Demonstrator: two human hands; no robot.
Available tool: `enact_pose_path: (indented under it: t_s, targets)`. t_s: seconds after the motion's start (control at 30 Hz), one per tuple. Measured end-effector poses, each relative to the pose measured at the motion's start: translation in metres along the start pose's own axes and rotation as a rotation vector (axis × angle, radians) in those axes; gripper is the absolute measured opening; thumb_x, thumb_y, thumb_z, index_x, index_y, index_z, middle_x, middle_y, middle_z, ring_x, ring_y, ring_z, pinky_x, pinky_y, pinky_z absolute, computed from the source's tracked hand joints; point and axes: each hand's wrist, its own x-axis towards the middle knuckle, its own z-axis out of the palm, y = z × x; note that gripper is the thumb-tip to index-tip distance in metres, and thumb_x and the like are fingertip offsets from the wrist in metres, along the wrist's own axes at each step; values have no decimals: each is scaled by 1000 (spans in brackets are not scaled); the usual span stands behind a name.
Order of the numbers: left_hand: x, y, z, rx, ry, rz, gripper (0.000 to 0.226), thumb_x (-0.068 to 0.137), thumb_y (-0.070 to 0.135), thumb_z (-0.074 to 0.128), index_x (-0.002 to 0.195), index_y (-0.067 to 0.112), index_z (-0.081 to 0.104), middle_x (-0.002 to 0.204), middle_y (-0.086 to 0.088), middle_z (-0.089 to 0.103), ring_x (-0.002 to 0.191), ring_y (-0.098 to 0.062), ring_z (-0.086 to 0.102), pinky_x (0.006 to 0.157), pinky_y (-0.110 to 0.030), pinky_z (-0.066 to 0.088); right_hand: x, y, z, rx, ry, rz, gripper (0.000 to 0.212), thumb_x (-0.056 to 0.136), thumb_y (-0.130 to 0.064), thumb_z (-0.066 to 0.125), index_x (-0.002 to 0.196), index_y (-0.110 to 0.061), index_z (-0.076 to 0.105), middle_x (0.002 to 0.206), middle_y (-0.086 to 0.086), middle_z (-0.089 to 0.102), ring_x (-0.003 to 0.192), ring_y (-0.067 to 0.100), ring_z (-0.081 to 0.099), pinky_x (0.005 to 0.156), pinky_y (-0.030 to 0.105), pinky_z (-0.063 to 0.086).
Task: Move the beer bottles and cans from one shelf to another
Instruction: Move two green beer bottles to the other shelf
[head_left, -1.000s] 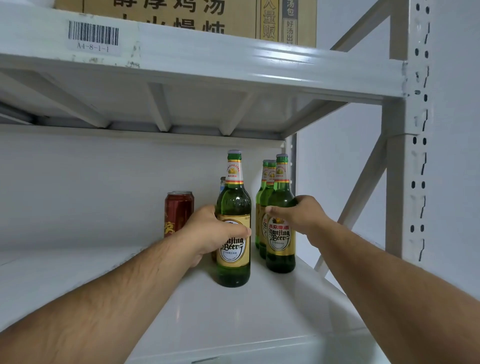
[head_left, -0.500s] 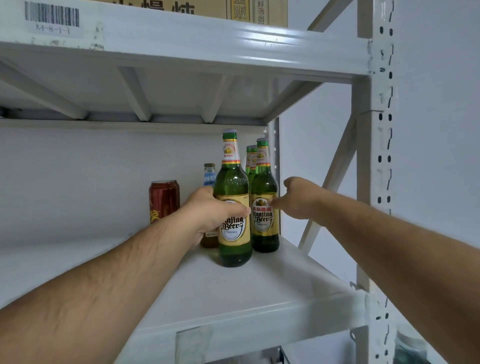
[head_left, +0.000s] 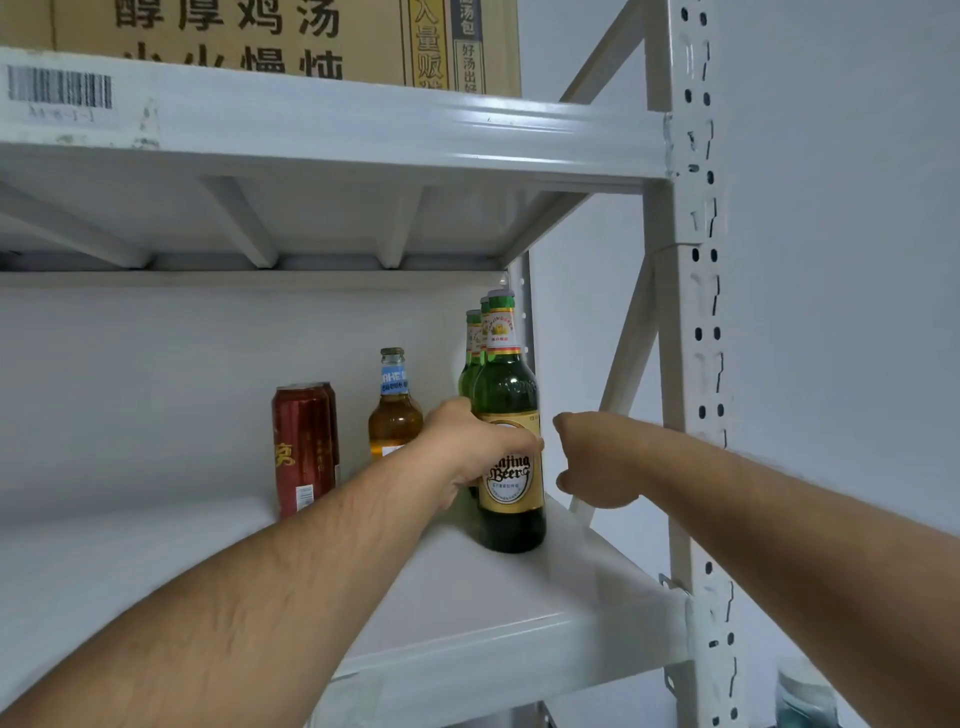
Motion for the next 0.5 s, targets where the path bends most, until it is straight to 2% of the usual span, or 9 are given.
enact_pose_path:
  t_s: [0.13, 0.3, 0.4, 0.5]
  targets:
    - [4, 4, 5, 19, -7, -17, 57, 64, 25, 94, 114, 18, 68, 102, -4, 76, 94, -26, 73, 84, -44, 62, -3, 1, -3, -11, -6, -10, 32, 98, -12, 55, 130, -8, 52, 118, 8, 61, 89, 21, 53, 49, 21, 33]
    - [5, 4, 7, 31, 6, -27, 53, 67, 24, 94, 112, 16, 68, 101, -5, 76, 93, -26, 73, 85, -44, 62, -7, 0, -3, -1, -17, -23, 34, 98, -12, 55, 131, -9, 50, 104, 4, 55, 89, 22, 52, 51, 22, 34]
    - [5, 4, 7, 50, 5, -30, 53, 65, 28, 95, 110, 17, 69, 101, -5, 77, 94, -26, 74, 87, -46, 62, -9, -1, -2, -28, -39, -28, 40, 100, -13, 54, 139, -8, 46, 123, 8, 58, 104, 24, 57, 69, 25, 39]
    - [3, 3, 8, 79, -3, -23, 53, 66, 32, 94, 110, 18, 70, 102, -4, 77, 96, -27, 73, 88, -46, 61, -11, -1, -2, -45, -43, -39, 49, 101, -13, 55, 146, -9, 38, 135, 8, 55, 119, 24, 55, 76, 25, 38]
